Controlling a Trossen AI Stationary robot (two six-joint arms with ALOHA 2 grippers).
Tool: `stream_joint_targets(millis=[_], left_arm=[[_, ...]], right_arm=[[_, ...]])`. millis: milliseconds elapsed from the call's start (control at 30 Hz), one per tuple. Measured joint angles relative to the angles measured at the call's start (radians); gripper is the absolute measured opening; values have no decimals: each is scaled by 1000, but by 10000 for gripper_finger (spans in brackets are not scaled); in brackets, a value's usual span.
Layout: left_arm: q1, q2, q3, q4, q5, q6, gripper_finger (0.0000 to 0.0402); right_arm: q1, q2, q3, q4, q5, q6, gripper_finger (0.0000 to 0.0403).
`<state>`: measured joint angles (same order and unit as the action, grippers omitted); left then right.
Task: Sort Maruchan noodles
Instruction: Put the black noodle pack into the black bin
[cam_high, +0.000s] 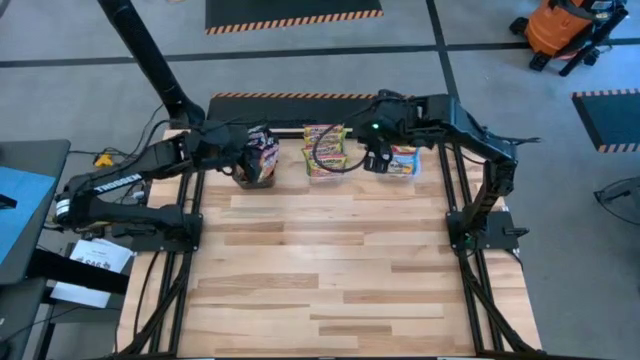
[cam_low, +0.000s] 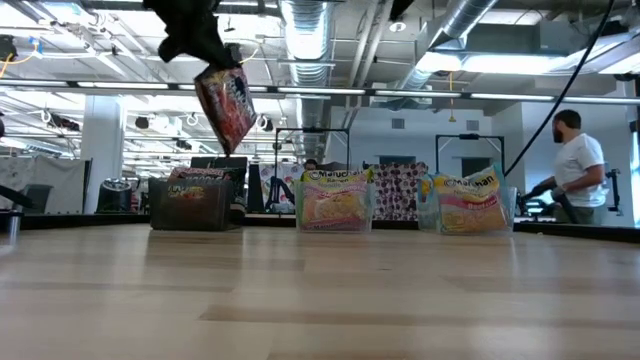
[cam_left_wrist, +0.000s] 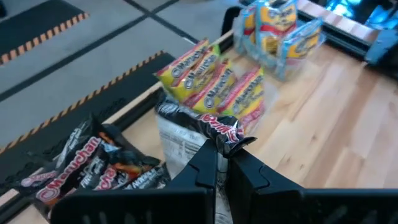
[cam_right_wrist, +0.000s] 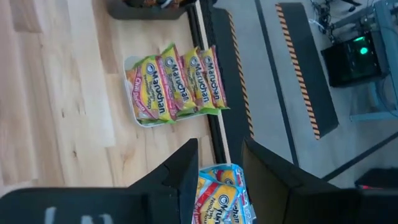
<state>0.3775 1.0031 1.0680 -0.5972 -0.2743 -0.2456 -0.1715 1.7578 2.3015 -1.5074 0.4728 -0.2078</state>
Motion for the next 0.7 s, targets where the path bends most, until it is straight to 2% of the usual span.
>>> stream_joint_targets(millis=[133, 533, 700], left_arm=[[51, 19, -26, 0, 9, 14, 0], [176, 26, -98, -20, 131, 1, 0], [216, 26, -110, -41, 115, 17, 0]], right_arm=[[-16, 11, 4, 6, 0, -1, 146], [-41, 15, 1, -1, 0, 0, 146], [-41, 15, 1, -1, -1, -1, 146]])
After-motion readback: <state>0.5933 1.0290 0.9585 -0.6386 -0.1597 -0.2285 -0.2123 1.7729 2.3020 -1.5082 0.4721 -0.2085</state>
